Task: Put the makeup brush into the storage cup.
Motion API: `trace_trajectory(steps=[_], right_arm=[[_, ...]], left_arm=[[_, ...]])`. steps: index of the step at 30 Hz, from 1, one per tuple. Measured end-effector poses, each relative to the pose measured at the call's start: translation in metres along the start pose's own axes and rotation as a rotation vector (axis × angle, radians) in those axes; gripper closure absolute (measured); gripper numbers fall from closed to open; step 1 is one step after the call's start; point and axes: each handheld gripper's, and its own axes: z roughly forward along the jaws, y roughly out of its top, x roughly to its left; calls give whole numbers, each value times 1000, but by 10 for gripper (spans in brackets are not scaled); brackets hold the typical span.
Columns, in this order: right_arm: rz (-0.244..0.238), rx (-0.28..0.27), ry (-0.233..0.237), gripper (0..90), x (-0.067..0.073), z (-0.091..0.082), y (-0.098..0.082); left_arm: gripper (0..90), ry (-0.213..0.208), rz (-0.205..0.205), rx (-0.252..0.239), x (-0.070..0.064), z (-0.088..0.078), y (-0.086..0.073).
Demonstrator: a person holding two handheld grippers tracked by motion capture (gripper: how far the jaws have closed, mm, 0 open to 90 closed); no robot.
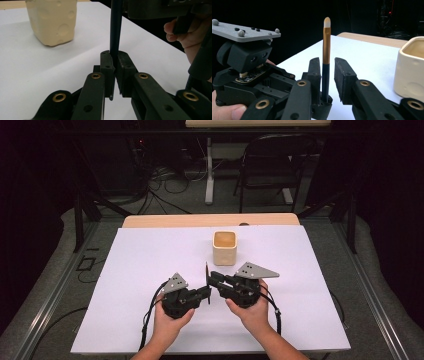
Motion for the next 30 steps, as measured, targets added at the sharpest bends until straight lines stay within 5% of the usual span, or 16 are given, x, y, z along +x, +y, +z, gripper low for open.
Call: trace_trajectory(steps=[10, 30], right_arm=[[4, 7, 1, 757, -1, 1, 0], [14, 14, 2, 778, -1, 1, -1]], left_arm=[[840, 37, 54, 17, -3, 2, -2], [840, 48, 90, 30, -7, 5, -5]])
